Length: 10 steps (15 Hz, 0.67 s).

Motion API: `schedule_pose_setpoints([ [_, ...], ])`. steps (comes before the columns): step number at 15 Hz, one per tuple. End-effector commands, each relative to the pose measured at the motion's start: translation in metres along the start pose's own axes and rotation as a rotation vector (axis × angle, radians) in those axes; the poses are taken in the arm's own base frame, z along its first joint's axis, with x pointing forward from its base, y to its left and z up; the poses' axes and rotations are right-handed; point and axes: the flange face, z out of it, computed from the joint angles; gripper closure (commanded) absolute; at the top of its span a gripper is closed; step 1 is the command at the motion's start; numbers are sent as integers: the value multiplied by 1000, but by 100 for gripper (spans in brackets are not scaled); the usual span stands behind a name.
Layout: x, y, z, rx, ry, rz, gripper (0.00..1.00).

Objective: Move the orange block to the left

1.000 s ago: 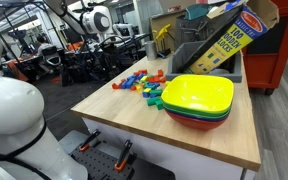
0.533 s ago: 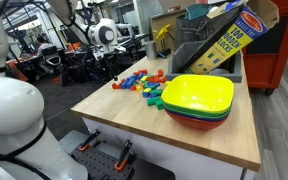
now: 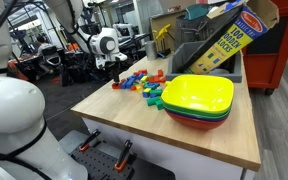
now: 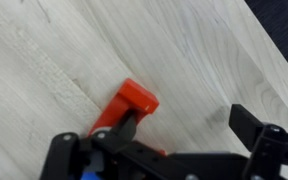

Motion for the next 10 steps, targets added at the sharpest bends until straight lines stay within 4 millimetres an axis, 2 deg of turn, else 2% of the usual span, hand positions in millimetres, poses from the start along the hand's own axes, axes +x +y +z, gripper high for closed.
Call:
schedule_pose_setpoints([
  [1, -17, 1, -22, 5, 44, 38, 0],
  [5, -31, -1, -33, 2, 57, 85, 0],
  [10, -39, 17, -29, -4, 60, 208, 0],
])
